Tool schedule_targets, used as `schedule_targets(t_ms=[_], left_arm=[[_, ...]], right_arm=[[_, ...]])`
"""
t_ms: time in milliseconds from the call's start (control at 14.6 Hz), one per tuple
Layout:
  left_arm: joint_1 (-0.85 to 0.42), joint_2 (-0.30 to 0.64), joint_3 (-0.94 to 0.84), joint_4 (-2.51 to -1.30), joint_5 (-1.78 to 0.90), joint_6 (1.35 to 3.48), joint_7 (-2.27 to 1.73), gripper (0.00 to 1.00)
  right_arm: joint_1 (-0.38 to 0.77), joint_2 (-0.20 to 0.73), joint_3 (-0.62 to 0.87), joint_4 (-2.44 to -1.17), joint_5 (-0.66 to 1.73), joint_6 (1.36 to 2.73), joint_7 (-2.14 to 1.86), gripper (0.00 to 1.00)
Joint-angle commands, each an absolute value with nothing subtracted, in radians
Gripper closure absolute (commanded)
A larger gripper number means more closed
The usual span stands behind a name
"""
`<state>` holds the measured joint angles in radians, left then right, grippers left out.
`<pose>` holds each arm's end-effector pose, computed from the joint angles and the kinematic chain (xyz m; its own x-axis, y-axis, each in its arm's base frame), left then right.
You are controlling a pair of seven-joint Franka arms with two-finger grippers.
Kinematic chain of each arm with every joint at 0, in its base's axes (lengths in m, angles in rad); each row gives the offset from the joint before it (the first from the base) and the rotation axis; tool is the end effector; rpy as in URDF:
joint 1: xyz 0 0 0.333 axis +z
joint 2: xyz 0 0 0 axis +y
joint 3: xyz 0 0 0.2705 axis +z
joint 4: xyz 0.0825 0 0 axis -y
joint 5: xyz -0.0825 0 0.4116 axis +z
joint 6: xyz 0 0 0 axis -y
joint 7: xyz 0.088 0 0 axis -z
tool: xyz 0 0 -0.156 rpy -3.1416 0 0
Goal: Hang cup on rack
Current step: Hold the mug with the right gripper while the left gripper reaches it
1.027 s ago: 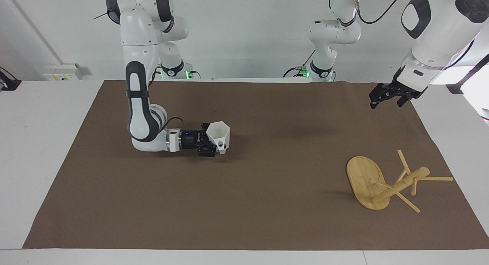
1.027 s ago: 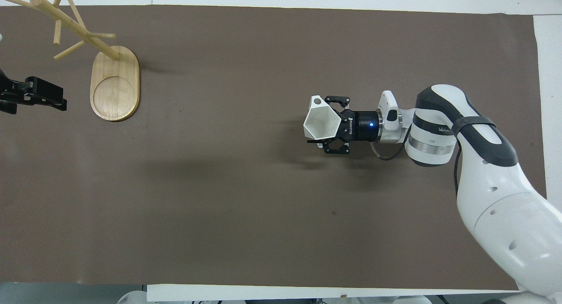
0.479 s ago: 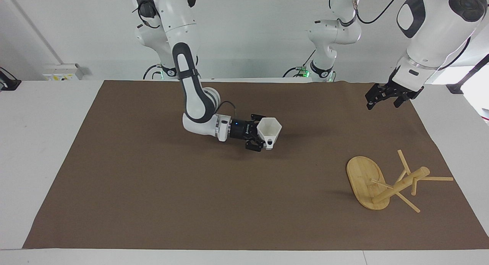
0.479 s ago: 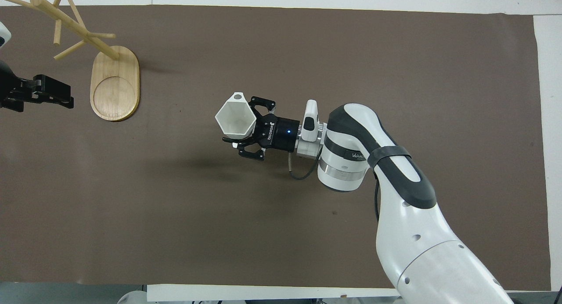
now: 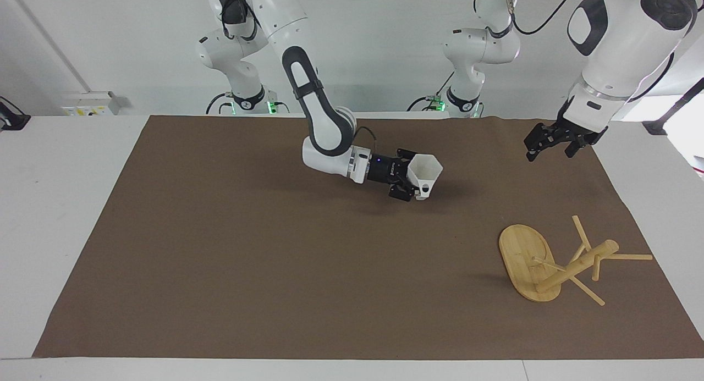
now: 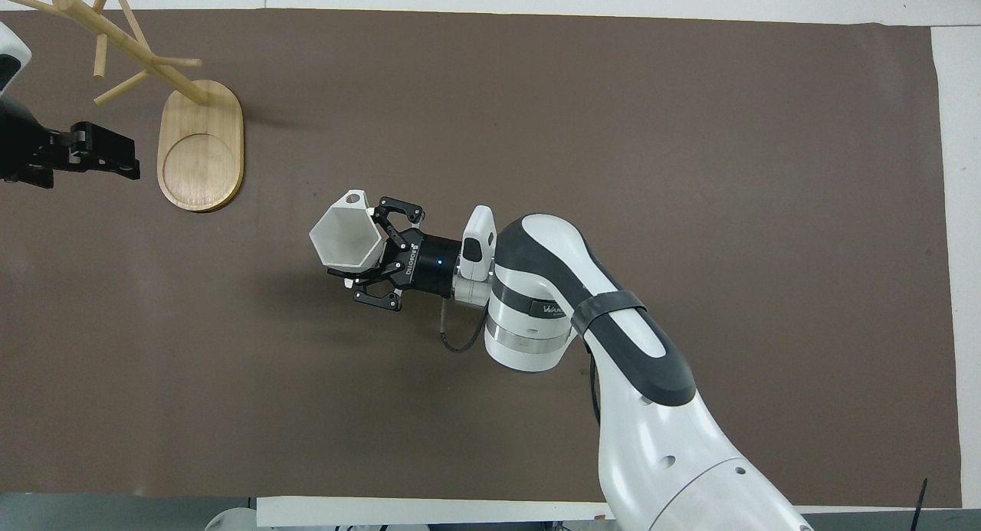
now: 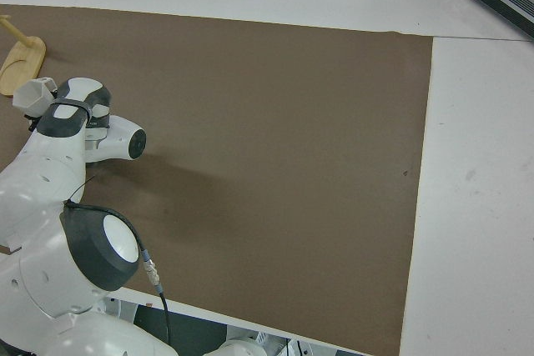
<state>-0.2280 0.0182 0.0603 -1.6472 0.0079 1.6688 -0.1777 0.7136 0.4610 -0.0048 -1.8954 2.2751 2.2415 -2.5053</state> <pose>0.5853 -0.0981 0.4895 0.9999 0.0092 0.0050 0.0092 -0.9999 -0.0082 0.4916 0.4894 0.2192 0.0798 0.0663 0.9946 0.9729 -0.2223 -0.0633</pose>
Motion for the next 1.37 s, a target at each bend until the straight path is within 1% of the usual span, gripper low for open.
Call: schedule_targets(t_ms=[0,205,342,411,684,890,1027,1300], left_arm=[[-0.264,-0.012,0.063,-1.715,0.005,1.736,-0.235,0.0],[-0.31,-0.014,0.063,-1.759,0.003,1.781,-0.264,0.01],[-0.362,-0.024,0.063,-1.827,0.0,1.86,-0.308,0.05],[-0.394,-0.023,0.063,-1.842,-0.002,1.888,-0.342,0.05],[-0.5,-0.021,0.063,-1.847,-0.002,1.884,-0.445,0.06],[-0.55,-0.028,0.063,-1.871,-0.002,1.876,-0.457,0.07],[-0.558,-0.043,0.063,-1.904,-0.002,1.867,-0.456,0.07],[-0.558,-0.051,0.063,-1.916,-0.002,1.841,-0.448,0.08]], right_arm=[[0.709,0.477,0.0,-1.87,2.286,2.247,-2.6,1.0],[0.713,0.477,0.002,-1.864,2.296,2.247,-2.631,1.0],[0.719,0.473,0.0,-1.864,2.293,2.262,-2.626,1.0],[0.724,0.469,0.0,-1.864,2.293,2.29,-2.623,1.0],[0.727,0.465,0.002,-1.864,2.296,2.299,-2.615,1.0],[0.727,0.465,0.002,-1.864,2.296,2.301,-2.615,1.0],[0.727,0.466,0.0,-1.864,2.296,2.301,-2.615,1.0],[0.727,0.466,0.002,-1.864,2.296,2.303,-2.615,1.0]])
